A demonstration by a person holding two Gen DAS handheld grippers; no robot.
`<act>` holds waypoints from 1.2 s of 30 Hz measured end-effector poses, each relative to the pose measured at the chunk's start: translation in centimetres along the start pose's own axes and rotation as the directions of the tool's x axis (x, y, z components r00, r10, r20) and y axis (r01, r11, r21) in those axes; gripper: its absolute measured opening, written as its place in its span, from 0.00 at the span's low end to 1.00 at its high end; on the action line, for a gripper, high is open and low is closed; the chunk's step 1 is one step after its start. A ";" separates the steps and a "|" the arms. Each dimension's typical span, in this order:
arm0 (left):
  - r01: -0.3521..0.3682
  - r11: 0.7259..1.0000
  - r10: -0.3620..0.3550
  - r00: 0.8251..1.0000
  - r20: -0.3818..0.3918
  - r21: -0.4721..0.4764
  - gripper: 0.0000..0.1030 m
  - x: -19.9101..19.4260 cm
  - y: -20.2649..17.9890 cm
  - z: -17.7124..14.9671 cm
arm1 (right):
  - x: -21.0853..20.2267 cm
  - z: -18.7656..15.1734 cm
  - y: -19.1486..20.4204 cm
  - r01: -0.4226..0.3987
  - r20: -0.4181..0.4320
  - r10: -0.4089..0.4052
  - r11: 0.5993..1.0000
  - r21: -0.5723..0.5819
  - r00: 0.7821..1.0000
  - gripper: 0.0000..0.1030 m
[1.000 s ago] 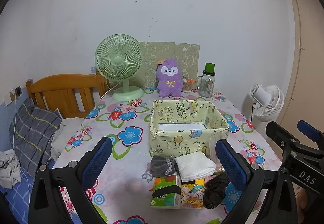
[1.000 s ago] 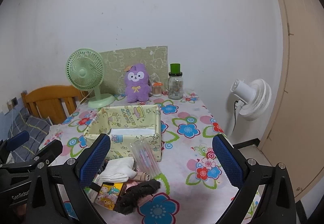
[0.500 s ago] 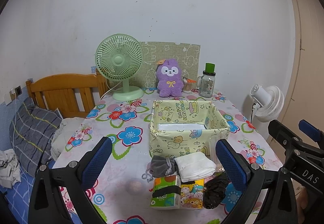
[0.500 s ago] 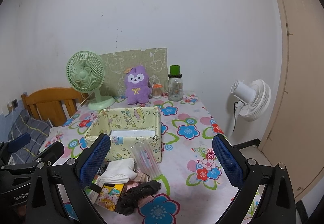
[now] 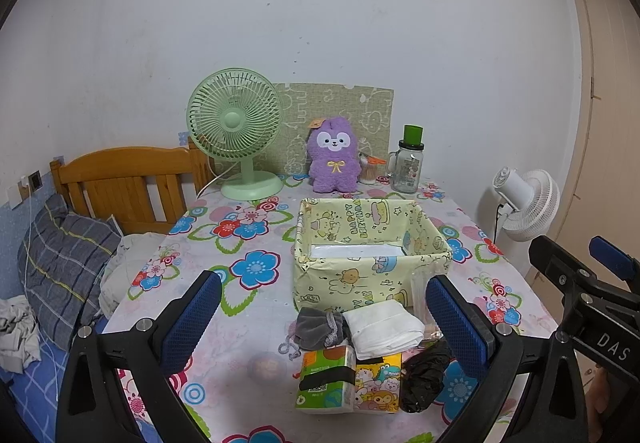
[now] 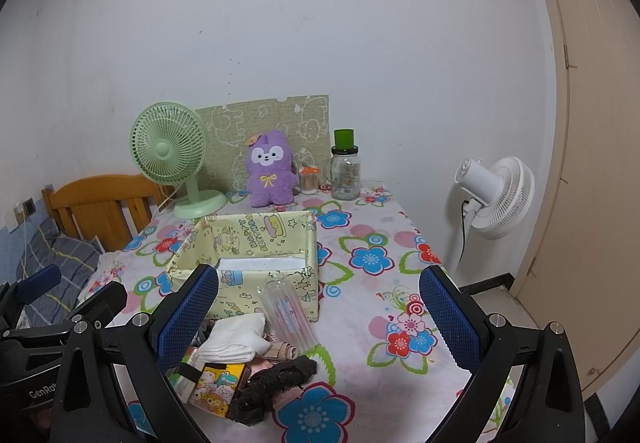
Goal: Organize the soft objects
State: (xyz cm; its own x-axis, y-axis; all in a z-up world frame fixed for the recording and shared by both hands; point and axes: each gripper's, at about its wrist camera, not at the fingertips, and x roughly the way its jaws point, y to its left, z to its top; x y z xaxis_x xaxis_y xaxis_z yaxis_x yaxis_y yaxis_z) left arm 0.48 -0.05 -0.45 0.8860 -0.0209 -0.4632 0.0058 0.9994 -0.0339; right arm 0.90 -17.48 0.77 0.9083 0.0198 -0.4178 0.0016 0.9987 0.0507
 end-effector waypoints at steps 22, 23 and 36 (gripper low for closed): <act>0.009 1.000 -0.009 1.000 0.016 0.000 1.00 -0.2 -0.4 -0.2 | -0.3 0.0 -0.2 0.016 0.013 -0.016 1.000 0.006 1.000 0.99; 0.011 1.000 -0.011 1.000 0.016 0.000 1.00 -0.2 -0.3 -0.2 | -0.3 -0.1 -0.2 0.018 0.013 -0.018 1.000 0.006 1.000 0.99; 0.020 1.000 -0.020 1.000 0.007 -0.008 1.00 0.7 0.1 -0.6 | 0.8 -0.5 0.0 0.026 -0.002 -0.026 0.999 0.022 1.000 0.99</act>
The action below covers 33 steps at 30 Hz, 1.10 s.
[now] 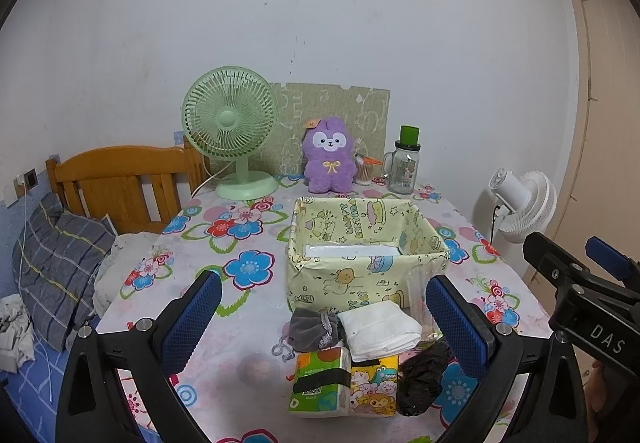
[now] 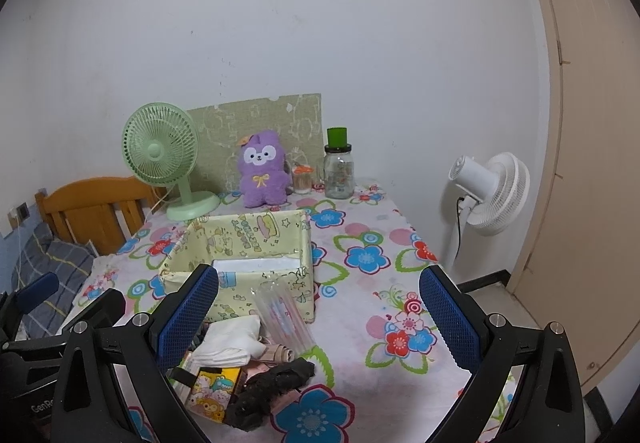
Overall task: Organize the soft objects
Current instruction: 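Move left gripper to green tissue pack while right gripper approaches black plastic bag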
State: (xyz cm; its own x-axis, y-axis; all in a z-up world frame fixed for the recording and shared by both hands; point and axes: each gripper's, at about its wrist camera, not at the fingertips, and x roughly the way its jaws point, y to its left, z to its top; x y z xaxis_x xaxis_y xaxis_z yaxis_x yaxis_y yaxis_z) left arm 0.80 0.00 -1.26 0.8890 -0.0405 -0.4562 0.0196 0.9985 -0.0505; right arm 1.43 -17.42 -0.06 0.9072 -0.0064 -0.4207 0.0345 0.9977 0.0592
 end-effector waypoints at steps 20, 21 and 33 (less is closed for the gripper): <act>0.009 1.000 -0.007 0.993 -0.115 0.019 0.99 4.1 0.7 -3.4 | 4.4 -3.0 0.8 -0.024 -0.111 0.023 1.000 -0.001 0.994 0.99; 0.010 1.000 -0.007 0.993 -0.120 0.020 0.99 4.3 0.7 -3.4 | 4.5 -3.2 0.9 -0.024 -0.117 0.024 1.000 -0.001 0.993 0.99; 0.049 0.998 -0.044 0.984 -0.175 0.025 0.98 5.7 -0.2 -5.2 | 6.1 -5.3 1.4 -0.027 -0.167 0.025 1.000 -0.006 0.986 0.99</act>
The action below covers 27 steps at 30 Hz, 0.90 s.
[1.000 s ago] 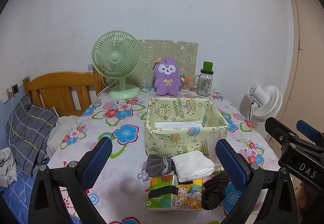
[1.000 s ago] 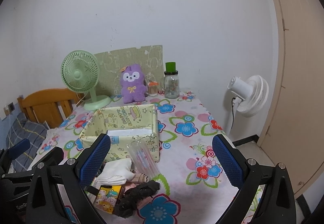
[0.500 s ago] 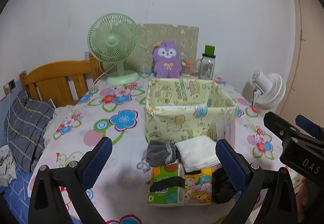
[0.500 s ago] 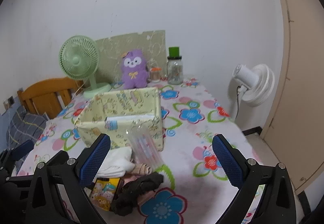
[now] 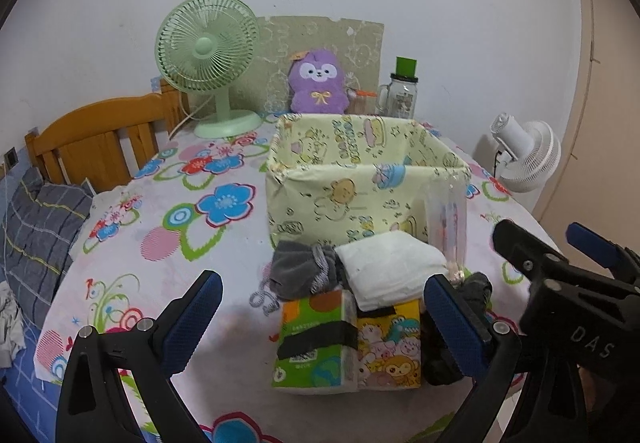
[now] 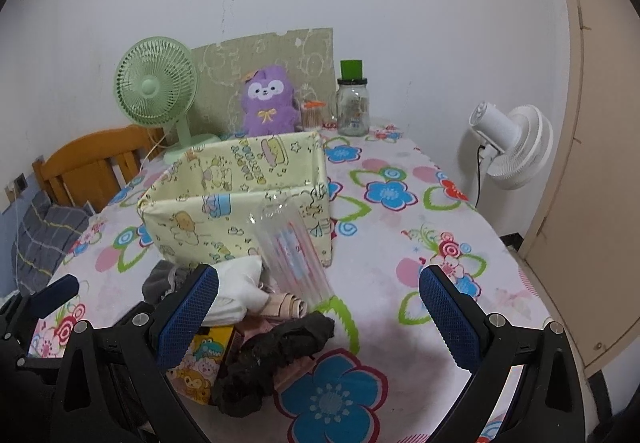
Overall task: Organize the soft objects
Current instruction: 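Move left gripper to green tissue pack while right gripper approaches black plastic bag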
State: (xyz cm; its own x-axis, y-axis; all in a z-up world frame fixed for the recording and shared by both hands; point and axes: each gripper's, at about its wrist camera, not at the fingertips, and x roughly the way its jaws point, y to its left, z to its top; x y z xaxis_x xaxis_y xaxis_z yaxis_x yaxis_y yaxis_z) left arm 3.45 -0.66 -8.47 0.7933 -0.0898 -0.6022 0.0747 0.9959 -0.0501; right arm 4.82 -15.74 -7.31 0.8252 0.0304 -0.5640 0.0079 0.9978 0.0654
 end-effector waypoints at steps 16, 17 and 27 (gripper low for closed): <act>-0.031 0.999 0.032 0.998 -0.053 0.016 0.98 1.9 -0.5 -1.9 | 1.9 -2.1 1.2 -0.017 -0.081 0.015 1.000 -0.017 0.997 0.95; -0.036 0.999 0.036 0.998 -0.058 0.014 0.98 2.1 -0.4 -1.9 | 2.1 -2.3 1.2 -0.022 -0.094 0.021 1.000 -0.013 0.995 0.94; -0.064 0.998 0.065 0.993 -0.103 0.017 0.89 3.6 0.0 -2.4 | 4.0 -3.0 2.1 -0.047 -0.169 0.046 0.999 0.001 0.984 0.90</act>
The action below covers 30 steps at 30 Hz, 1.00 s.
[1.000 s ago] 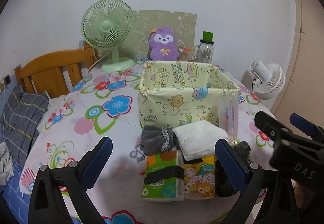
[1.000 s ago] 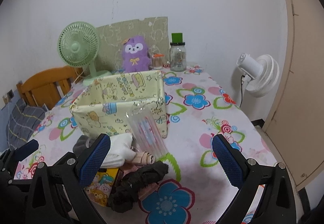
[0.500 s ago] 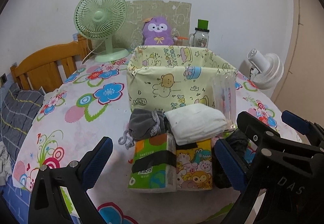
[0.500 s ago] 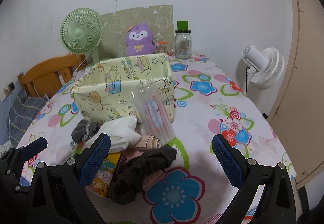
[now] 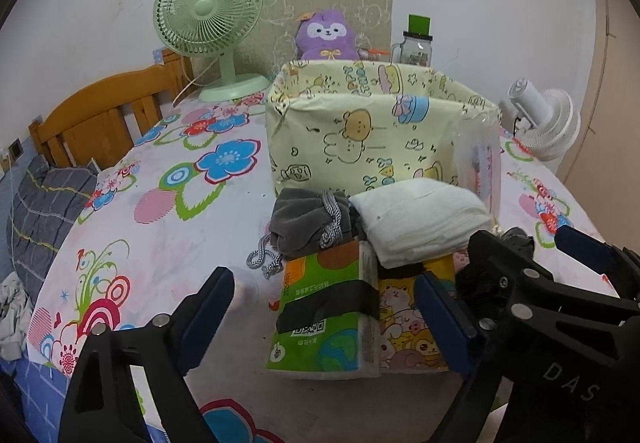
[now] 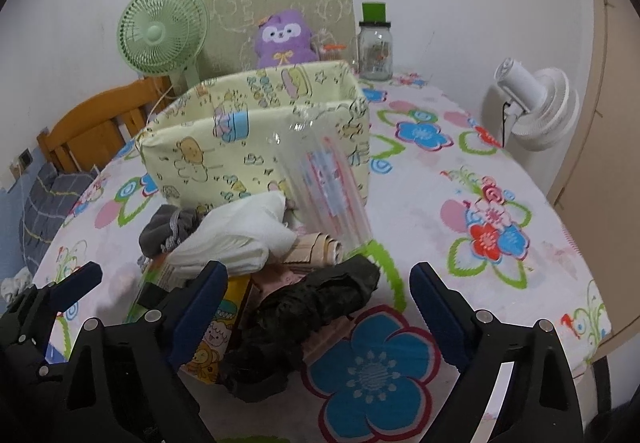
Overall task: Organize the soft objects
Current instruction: 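Move left gripper to green tissue pack while right gripper approaches black plastic bag, then close left gripper on green tissue pack while right gripper grasps black plastic bag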
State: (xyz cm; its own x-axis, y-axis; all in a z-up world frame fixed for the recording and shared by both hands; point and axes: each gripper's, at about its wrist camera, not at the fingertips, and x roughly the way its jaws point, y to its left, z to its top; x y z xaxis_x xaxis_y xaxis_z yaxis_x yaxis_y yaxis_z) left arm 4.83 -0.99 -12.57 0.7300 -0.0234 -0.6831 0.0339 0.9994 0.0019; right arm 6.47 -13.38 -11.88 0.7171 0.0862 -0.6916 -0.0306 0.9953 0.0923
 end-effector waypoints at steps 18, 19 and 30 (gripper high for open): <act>0.071 0.997 -0.072 0.995 -0.065 -0.024 0.58 1.6 0.6 -0.1 | 1.5 -0.1 1.3 -0.017 -0.064 0.018 1.000 0.023 0.998 0.49; 0.084 0.996 -0.085 0.994 -0.067 -0.028 0.54 1.6 0.6 -0.1 | 1.5 -0.1 1.3 -0.016 -0.063 0.018 1.000 0.023 0.998 0.48; 0.106 0.994 -0.106 0.994 -0.038 -0.015 0.24 0.6 0.6 0.0 | 0.7 0.0 1.9 -0.002 -0.043 0.003 1.000 0.014 0.999 0.44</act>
State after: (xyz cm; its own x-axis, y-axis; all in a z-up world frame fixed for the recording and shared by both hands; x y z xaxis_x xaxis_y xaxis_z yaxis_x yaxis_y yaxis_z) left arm 5.29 -0.43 -13.00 0.6955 -0.1287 -0.7069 0.1007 0.9916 -0.0814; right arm 6.91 -11.44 -12.20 0.6864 0.0910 -0.7215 -0.0225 0.9943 0.1040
